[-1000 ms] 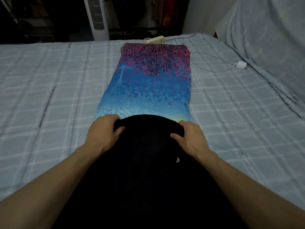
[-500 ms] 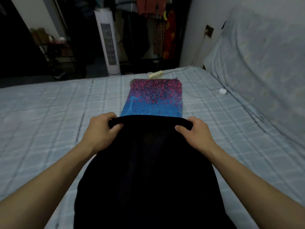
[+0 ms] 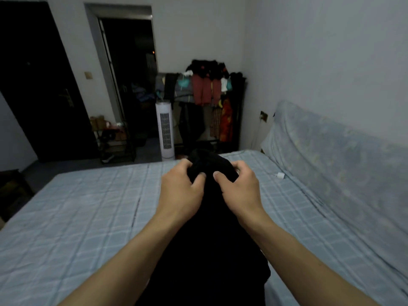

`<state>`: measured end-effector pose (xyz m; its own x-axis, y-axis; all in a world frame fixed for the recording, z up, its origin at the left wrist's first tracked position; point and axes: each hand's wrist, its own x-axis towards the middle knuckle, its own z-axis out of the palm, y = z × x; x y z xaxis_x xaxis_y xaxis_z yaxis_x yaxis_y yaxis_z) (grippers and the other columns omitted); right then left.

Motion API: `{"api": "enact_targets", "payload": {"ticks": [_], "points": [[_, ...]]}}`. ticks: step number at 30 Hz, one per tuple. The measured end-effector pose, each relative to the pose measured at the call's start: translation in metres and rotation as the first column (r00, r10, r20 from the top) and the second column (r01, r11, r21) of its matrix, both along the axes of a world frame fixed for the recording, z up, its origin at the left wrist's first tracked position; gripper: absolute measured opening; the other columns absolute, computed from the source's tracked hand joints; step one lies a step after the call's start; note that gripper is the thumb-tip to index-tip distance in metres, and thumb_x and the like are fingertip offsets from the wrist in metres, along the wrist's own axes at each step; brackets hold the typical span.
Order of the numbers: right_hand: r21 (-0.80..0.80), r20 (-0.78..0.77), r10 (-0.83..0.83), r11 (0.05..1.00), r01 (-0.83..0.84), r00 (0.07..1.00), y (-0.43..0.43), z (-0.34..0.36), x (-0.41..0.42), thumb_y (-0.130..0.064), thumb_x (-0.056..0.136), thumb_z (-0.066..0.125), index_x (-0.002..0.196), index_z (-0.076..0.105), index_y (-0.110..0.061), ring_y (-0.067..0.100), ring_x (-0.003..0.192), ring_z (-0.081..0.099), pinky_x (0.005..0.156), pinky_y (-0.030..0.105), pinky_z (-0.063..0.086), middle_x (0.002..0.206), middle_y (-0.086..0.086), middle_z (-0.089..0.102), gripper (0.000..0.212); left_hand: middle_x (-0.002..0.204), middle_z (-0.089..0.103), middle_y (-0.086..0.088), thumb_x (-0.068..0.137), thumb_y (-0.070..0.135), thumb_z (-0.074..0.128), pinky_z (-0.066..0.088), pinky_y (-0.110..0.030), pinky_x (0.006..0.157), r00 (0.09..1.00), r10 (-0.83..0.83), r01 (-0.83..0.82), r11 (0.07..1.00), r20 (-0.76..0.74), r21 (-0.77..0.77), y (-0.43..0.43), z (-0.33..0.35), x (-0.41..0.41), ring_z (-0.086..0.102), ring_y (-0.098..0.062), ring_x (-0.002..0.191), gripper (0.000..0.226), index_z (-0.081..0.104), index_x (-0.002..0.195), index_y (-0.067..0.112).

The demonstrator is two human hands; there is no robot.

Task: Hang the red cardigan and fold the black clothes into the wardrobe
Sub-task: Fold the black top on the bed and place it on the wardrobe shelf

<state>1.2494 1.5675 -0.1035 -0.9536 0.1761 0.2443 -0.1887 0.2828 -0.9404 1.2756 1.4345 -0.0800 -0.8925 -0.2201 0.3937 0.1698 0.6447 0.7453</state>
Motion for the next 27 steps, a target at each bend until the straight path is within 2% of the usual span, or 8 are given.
{"api": "enact_targets", "payload": {"ticks": [4, 7, 10, 14, 18, 20, 23, 27], "points": [[-0.129, -0.077, 0.169, 0.976, -0.178, 0.983, 0.000, 0.055, 0.045, -0.037, 0.086, 0.071, 0.105, 0.065, -0.026, 0.007, 0.081, 0.072, 0.070, 0.029, 0.059, 0.091, -0.004, 0.074, 0.022, 0.071, 0.063, 0.005, 0.094, 0.035, 0.060, 0.040, -0.014, 0.053, 0.995, -0.078, 0.084, 0.990, -0.063, 0.113, 0.009, 0.042, 0.047, 0.060, -0.009, 0.066, 0.019, 0.060, 0.080, 0.022], [-0.083, -0.116, 0.312, 0.943, -0.322, 0.943, 0.003, 0.085, 0.074, -0.049, 0.072, 0.081, 0.110, 0.066, -0.027, 0.008, 0.089, 0.072, 0.081, 0.034, 0.060, 0.097, -0.005, 0.075, 0.046, 0.083, 0.072, -0.001, 0.101, 0.041, 0.044, 0.054, -0.030, 0.065, 0.960, -0.271, 0.278, 0.867, -0.077, 0.413, 0.007, 0.071, 0.077, 0.069, -0.019, 0.081, 0.036, 0.071, 0.085, 0.021], [0.009, -0.182, 0.322, 0.945, -0.326, 0.929, 0.003, 0.096, 0.092, -0.030, 0.067, 0.088, 0.113, 0.064, -0.025, 0.008, 0.092, 0.072, 0.083, 0.037, 0.060, 0.099, -0.004, 0.075, 0.052, 0.100, 0.075, -0.007, 0.100, 0.040, 0.043, 0.060, -0.039, 0.074, 0.928, -0.365, 0.358, 0.824, -0.071, 0.439, 0.002, 0.092, 0.101, 0.071, -0.021, 0.091, 0.039, 0.073, 0.106, 0.015], [0.000, -0.207, 0.334, 0.940, -0.341, 0.920, 0.012, 0.111, 0.105, -0.004, 0.074, 0.081, 0.108, 0.068, -0.022, 0.016, 0.091, 0.073, 0.084, 0.045, 0.060, 0.097, 0.001, 0.075, 0.041, 0.107, 0.070, 0.001, 0.091, 0.021, 0.067, 0.056, -0.032, 0.085, 0.930, -0.321, 0.316, 0.947, -0.182, -0.055, -0.021, 0.110, 0.127, 0.066, -0.011, 0.097, 0.022, 0.073, 0.113, 0.020], [-0.025, -0.182, 0.430, 0.897, -0.441, 0.884, 0.021, 0.123, 0.119, 0.006, 0.077, 0.076, 0.109, 0.069, -0.018, 0.019, 0.094, 0.072, 0.080, 0.037, 0.060, 0.101, 0.006, 0.073, 0.041, 0.127, 0.051, 0.006, 0.071, 0.034, 0.084, 0.038, -0.028, 0.101, 0.947, -0.139, 0.010, 0.915, -0.291, -0.404, -0.048, 0.127, 0.139, 0.044, -0.015, 0.118, 0.073, 0.052, 0.136, 0.028], [-0.004, -0.183, 0.492, 0.865, -0.501, 0.851, 0.022, 0.128, 0.127, 0.007, 0.077, 0.076, 0.111, 0.069, -0.017, 0.021, 0.098, 0.071, 0.079, 0.033, 0.060, 0.103, 0.008, 0.072, 0.042, 0.131, 0.051, 0.006, 0.064, 0.034, 0.090, 0.043, -0.031, 0.103, 0.976, -0.186, 0.144, 0.940, -0.113, -0.309, -0.055, 0.138, 0.140, 0.047, -0.014, 0.121, 0.091, 0.042, 0.142, 0.032], [0.022, -0.205, 0.555, 0.826, -0.563, 0.806, 0.024, 0.137, 0.138, 0.008, 0.077, 0.076, 0.112, 0.069, -0.015, 0.022, 0.100, 0.070, 0.082, 0.034, 0.060, 0.105, 0.010, 0.072, 0.043, 0.108, 0.069, 0.002, 0.063, 0.015, 0.092, 0.058, -0.026, 0.081, 0.920, -0.380, 0.374, 0.924, 0.093, 0.076, -0.057, 0.152, 0.146, 0.068, -0.014, 0.101, 0.067, 0.062, 0.122, 0.025], [0.035, -0.254, 0.535, 0.837, -0.545, 0.805, 0.027, 0.147, 0.146, 0.008, 0.076, 0.077, 0.111, 0.069, -0.015, 0.019, 0.101, 0.070, 0.084, 0.034, 0.059, 0.106, 0.007, 0.072, 0.043, 0.092, 0.077, 0.000, 0.065, 0.000, 0.087, 0.058, -0.022, 0.070, 0.883, -0.462, 0.446, 0.881, 0.082, 0.156, -0.047, 0.157, 0.160, 0.074, -0.013, 0.087, 0.045, 0.075, 0.105, 0.016]]}}
